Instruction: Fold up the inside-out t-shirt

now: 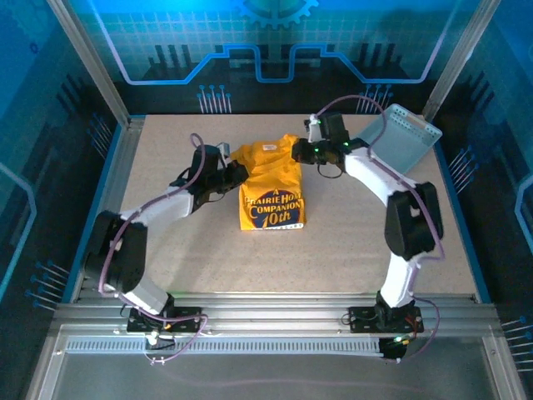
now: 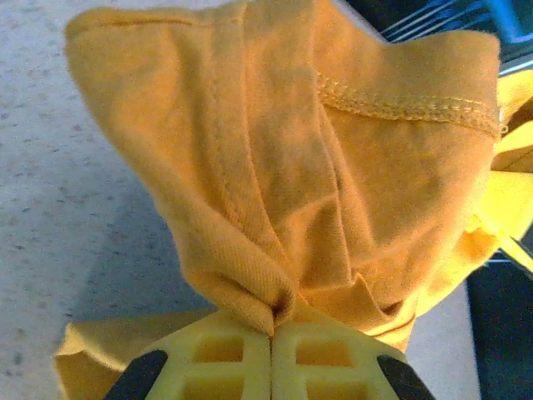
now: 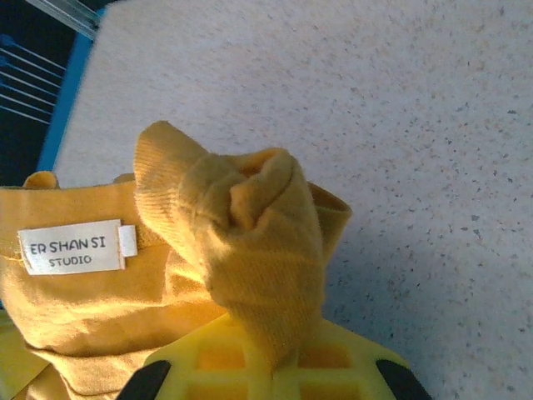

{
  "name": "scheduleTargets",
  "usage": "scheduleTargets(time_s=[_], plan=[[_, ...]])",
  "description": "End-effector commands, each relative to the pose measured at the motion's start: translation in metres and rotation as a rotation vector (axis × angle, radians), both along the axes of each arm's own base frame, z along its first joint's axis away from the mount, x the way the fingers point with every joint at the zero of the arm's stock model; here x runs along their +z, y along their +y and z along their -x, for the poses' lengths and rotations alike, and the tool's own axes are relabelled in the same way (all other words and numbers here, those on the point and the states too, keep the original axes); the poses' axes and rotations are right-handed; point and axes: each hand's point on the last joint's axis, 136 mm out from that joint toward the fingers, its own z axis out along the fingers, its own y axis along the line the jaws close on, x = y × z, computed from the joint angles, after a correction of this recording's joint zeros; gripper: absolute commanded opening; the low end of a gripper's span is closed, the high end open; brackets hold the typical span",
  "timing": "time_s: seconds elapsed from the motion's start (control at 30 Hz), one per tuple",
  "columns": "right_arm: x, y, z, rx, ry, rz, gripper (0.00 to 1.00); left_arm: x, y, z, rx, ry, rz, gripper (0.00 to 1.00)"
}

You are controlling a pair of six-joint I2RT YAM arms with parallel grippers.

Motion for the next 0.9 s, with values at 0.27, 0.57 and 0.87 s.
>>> scheduleTargets(time_s=[0.27,0.57,0.87], plan=[[-0.071,0.02,-0.06,0.041,0.114,0.085,0.0,-0.072,0.032,-0.06,0.087,0.247,-0.138,0.23],[-0.093,0.033,-0.086,0.087,0.111,0.091,0.0,-0.078,0.048,-0.097,0.078,0.237,-0.118,0.56],[-0.097,0.039,-0.092,0.111,0.107,0.096,0.0,-0.095,0.045,-0.114,0.043,0.264,-0.151,0.63]])
